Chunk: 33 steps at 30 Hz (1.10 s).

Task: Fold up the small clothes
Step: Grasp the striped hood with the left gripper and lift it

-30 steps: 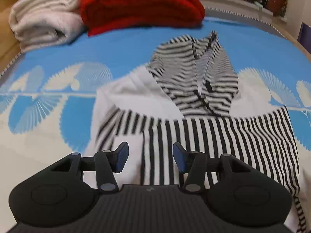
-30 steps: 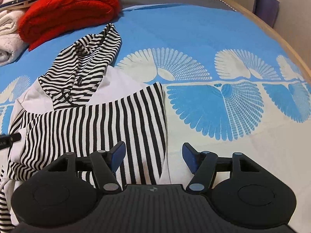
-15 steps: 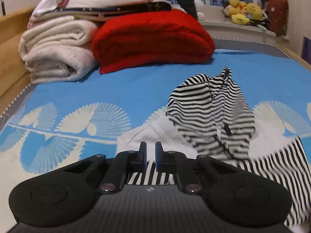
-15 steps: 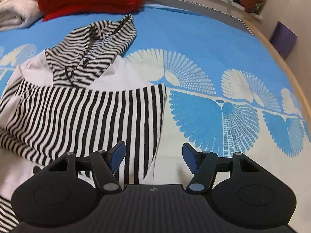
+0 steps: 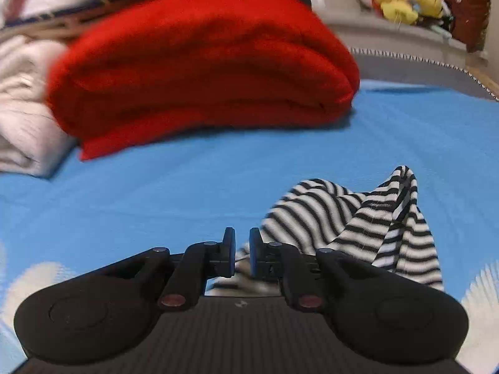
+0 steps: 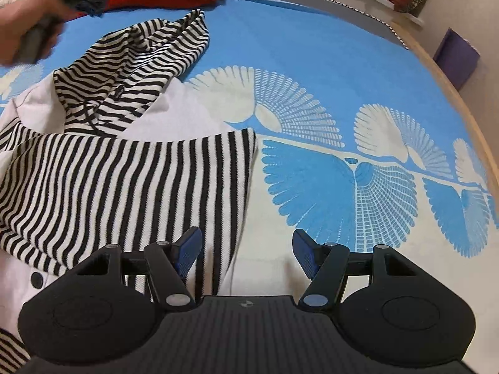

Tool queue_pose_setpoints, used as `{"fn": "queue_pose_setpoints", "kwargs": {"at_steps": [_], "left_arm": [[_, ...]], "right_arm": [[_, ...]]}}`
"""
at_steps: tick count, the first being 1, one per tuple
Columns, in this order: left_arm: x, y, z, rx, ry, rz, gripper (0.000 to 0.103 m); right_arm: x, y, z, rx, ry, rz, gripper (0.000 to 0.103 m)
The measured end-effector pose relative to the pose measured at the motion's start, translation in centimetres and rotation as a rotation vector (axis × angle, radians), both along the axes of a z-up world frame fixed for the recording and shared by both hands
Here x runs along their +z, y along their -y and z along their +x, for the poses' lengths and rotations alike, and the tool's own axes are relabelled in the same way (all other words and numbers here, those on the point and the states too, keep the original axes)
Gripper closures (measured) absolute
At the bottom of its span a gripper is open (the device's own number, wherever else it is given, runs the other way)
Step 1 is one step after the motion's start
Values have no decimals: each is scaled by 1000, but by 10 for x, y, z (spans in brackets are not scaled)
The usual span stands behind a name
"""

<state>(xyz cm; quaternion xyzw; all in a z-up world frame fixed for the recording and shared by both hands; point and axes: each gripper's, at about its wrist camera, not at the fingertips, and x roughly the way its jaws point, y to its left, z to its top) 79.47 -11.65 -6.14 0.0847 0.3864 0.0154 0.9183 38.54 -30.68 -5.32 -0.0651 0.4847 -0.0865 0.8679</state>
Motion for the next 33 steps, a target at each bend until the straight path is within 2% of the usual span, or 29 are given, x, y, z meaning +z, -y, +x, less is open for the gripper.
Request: {"fn": "queue_pose_setpoints", "kwargs": {"at_steps": [1,2,3,4,5,6,8,10,11,12,14,18,20,22,24,25,27,29,31,33], "left_arm": [[-5,6,9,-12,-10,-8,91],[-10,11,17,-27,-27,-23,80],[-16,17,25,-35,-46,-33,54],[-21,22,32,-28,-56,-27,38],[-25,28,37,-14,-63,-16,17],[-29,32,41,-15,-69,-10,16],[-35,40,46,-32,-62,18,18],[-41,44,50,-49,-73,43,51],[-44,45,53,-57,-107,53,95],[-46,45,53,-57,-128,67,100],[-36,47,36,-77,-53,95,101],[1,46,-19,-172,55,23,101],[23,42,-68,-230,114,15,101],[45,31,-128,-272,163,-31,101],[61,19,-200,-343,202,-84,101],[67,14,-243,-381,221,-79,102],[72,-2,-322,-447,191,-82,102],[70,-18,-386,-484,89,-103,102],[69,-39,-432,-491,-20,-89,99],[74,-55,-448,-452,-73,-47,95]], "right_arm": [[-1,1,1,0,-2,-11,37],[-2,2,1,12,-5,-18,37],[-3,2,1,18,-8,-34,37],[-5,3,1,25,-14,-47,37],[-7,4,1,31,-16,-57,37],[-9,6,1,32,-22,-61,37],[-12,8,1,27,-30,-69,37],[-15,9,2,23,-37,-65,37],[-16,9,2,26,-40,-61,37],[-16,8,2,28,-41,-62,37],[-14,6,2,40,-39,-62,37],[-4,8,2,28,-15,-45,37],[1,8,0,26,0,-39,37],[7,8,-1,17,14,-30,37],[14,11,-2,-6,37,-14,37],[20,14,-2,-27,57,0,37],[29,22,-4,-74,96,20,39],[41,32,-8,-136,145,55,40],[49,41,-12,-189,190,88,40],[53,47,-15,-236,215,116,43]]}}
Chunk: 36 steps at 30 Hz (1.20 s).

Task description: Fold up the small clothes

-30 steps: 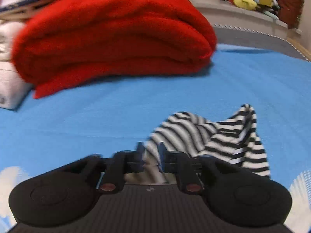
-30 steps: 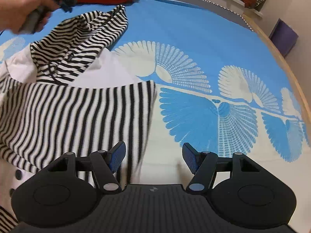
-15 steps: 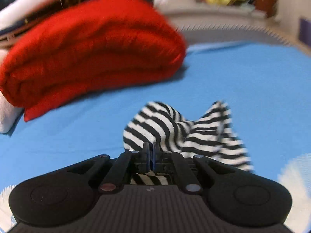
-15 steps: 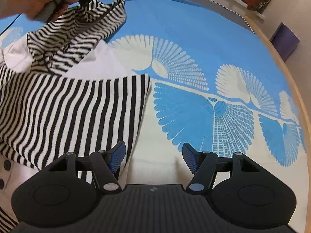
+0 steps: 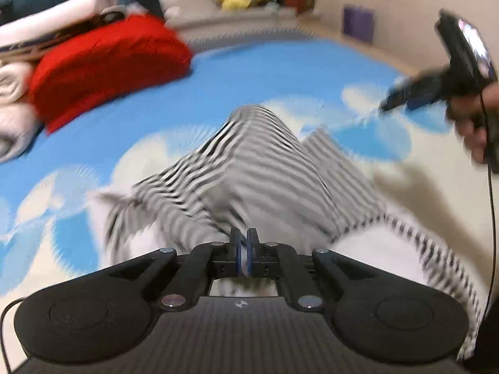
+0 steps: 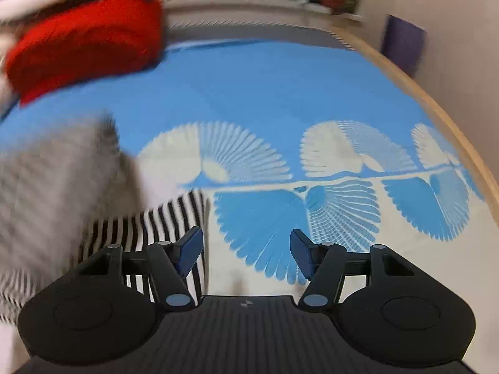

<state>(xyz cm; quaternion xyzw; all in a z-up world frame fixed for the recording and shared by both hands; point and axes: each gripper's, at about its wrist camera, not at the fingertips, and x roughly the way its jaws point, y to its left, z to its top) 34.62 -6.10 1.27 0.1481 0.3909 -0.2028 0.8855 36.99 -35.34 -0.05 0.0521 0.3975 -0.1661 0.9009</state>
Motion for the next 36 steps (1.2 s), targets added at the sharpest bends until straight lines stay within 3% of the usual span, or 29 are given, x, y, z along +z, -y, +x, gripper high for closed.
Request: {"fn": "queue_pose_setpoints", "kwargs": {"at_steps": [1,3,7,9,12,15,20,26,27,28,29,30,31,32,34,36], "left_arm": [[6,-11,1,55,1,-12,90],[16,-35,15,180,14,-118,67],[-6,-77,62,536,-105,-352,67],[-33,-85,72,658,-247,-412,68],[-66,-88,79,696,-419,-479,68],[-94,-87,86,724,-504,-486,67],[-119,-90,86,750,-622,-542,67],[-113,-73,90,662,-643,-458,69],[-114,-71,91,658,-642,-444,84],[-114,-69,94,657,-632,-422,93],[-111,-68,95,647,-608,-400,102],[-104,-67,95,631,-568,-381,102],[-96,-66,96,614,-519,-368,102],[-87,-66,97,595,-464,-361,102],[-66,-69,96,578,-339,-373,102],[-41,-81,90,596,-184,-427,102]], "right_arm": [[1,2,-2,-21,13,19,45],[1,1,-3,-41,24,55,48],[-10,-8,-1,-18,17,217,54],[-19,-16,3,7,-6,294,55],[-37,-32,14,37,-68,411,55],[-53,-48,28,68,-112,495,54],[-63,-87,45,117,-135,489,39],[-84,-107,63,100,-190,458,40],[-86,-106,65,99,-196,451,42],[-88,-108,67,100,-205,438,43],[-89,-108,67,100,-210,430,53],[-90,-108,67,98,-213,430,71],[-90,-106,67,93,-213,447,82],[-90,-103,66,91,-207,470,101],[-79,-94,60,87,-153,531,102],[-58,-80,51,81,-29,635,102]]}}
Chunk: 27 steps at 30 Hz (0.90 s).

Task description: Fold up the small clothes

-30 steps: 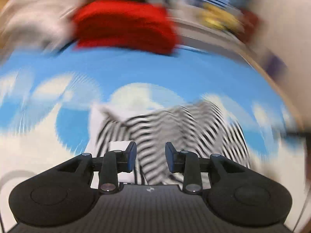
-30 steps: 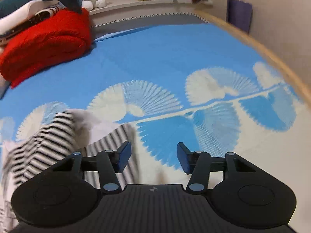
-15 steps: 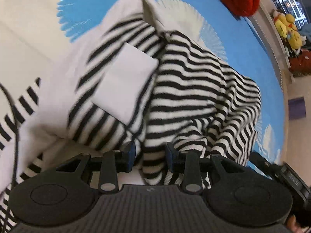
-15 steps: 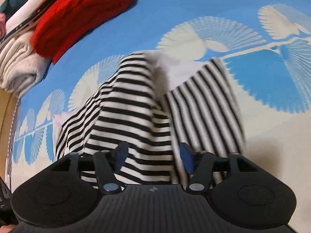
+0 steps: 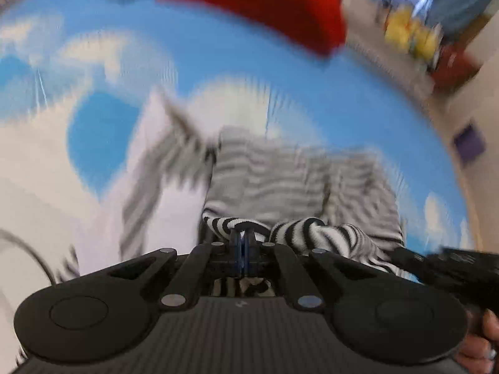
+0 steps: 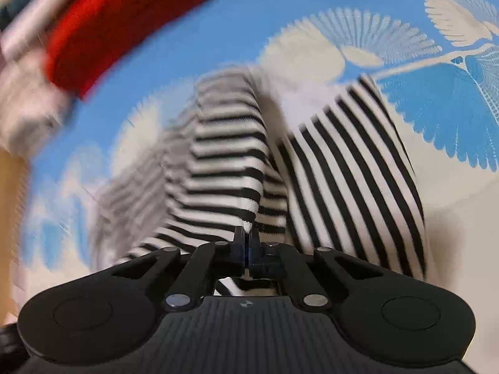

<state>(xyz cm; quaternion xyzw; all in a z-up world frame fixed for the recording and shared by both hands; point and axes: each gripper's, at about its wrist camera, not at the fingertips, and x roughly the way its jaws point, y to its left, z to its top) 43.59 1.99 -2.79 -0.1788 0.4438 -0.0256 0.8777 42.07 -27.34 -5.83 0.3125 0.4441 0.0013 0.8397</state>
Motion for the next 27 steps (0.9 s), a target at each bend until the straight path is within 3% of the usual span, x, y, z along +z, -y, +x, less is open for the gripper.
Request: {"fn": "queue_pose_setpoints", "kwargs": {"at_steps": [2,4,6,7,9,10,11,12,13,14,15,16,17,18,20,25,27], "left_arm": [[22,-14,-10,61,146,-4,102],[33,-22,-15,79,234,-10,102],[31,-26,-14,86,208,10,102],[20,-26,-9,84,117,28,102],[-23,-29,7,55,-171,12,100],[-53,-32,10,42,-351,-37,99],[-71,-38,9,67,-454,-96,97],[-79,-43,7,113,-495,-151,96],[-77,-47,6,138,-482,-178,95],[-69,-46,8,129,-446,-165,85],[-57,-45,10,117,-383,-137,66],[-47,-45,9,119,-329,-117,55],[-41,-47,10,128,-289,-111,42],[-38,-47,9,135,-267,-117,41],[-45,-44,8,141,-288,-152,42],[-65,-39,10,148,-347,-180,52],[-65,-38,11,154,-336,-175,61]], "right_arm": [[29,22,-17,-74,191,124,102],[46,40,-31,-90,330,203,102],[41,50,-34,-41,303,287,102],[30,48,-29,10,191,281,102],[-10,39,-22,91,-133,138,102],[-29,37,-23,91,-241,72,102],[-42,38,-26,69,-300,25,100],[-49,39,-28,42,-332,-2,99],[-47,39,-27,32,-324,-20,99],[-42,38,-25,31,-294,-25,94],[-32,36,-23,25,-239,-40,94],[-23,35,-21,20,-188,-56,91],[-16,34,-20,11,-152,-63,76],[-11,34,-18,-6,-115,-63,53],[-10,34,-16,-17,-88,-62,41],[-24,30,-3,-3,-123,-67,44],[-32,24,-2,10,-130,-73,57]]}}
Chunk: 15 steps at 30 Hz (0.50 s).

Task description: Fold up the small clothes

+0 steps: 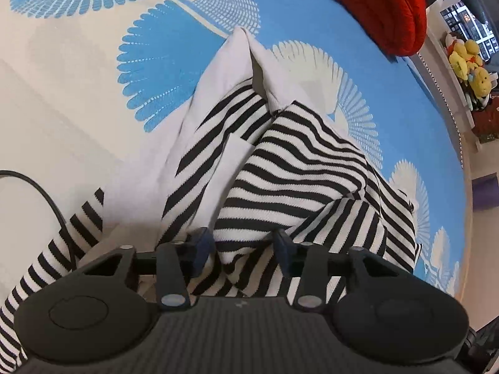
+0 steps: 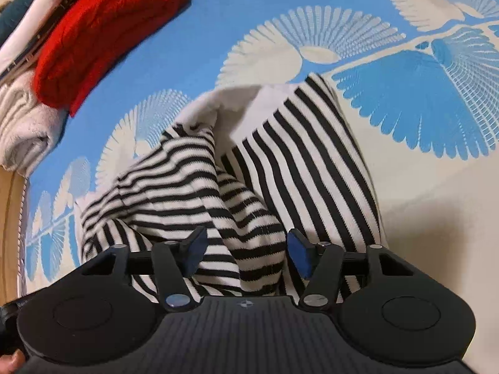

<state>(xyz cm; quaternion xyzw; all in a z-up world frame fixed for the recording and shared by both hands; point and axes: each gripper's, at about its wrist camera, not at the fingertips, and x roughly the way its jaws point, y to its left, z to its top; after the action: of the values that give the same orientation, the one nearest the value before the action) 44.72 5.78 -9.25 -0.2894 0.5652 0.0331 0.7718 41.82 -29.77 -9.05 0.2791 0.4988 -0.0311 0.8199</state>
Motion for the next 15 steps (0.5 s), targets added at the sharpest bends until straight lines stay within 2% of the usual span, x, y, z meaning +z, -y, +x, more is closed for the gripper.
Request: {"fn": "queue_pose_setpoints", "kwargs": {"at_steps": [1,2,3,5,6,8,10,11,12,13,14,15], "left_arm": [[-2,1,1,4,5,5,64],[-3,1,2,7,8,10,72],[-1,1,2,8,10,13,84],[3,4,3,4,45,28,98],[11,4,2,6,88,33,101],[34,2,-2,26,238,8,101],[55,-1,-6,36,371,2,101],[60,-2,-7,46,393,24,101],[60,-4,-6,56,378,54,101],[52,-6,-3,57,311,85,101],[38,-8,1,52,204,113,101],[18,-10,5,44,77,127,100]], "right_arm": [[-1,-4,1,14,1,-3,62],[-1,-7,4,34,-3,-14,73],[-2,-11,4,59,-17,-42,84],[-1,-22,6,112,-20,-91,93],[1,-22,5,119,3,-56,98],[9,-11,1,63,114,186,100],[20,8,-8,-36,277,464,101],[24,14,-11,-65,324,516,101],[25,21,-14,-109,349,545,101],[21,26,-14,-148,333,559,101],[11,30,-13,-185,258,541,101],[-1,32,-9,-202,137,480,101]]}}
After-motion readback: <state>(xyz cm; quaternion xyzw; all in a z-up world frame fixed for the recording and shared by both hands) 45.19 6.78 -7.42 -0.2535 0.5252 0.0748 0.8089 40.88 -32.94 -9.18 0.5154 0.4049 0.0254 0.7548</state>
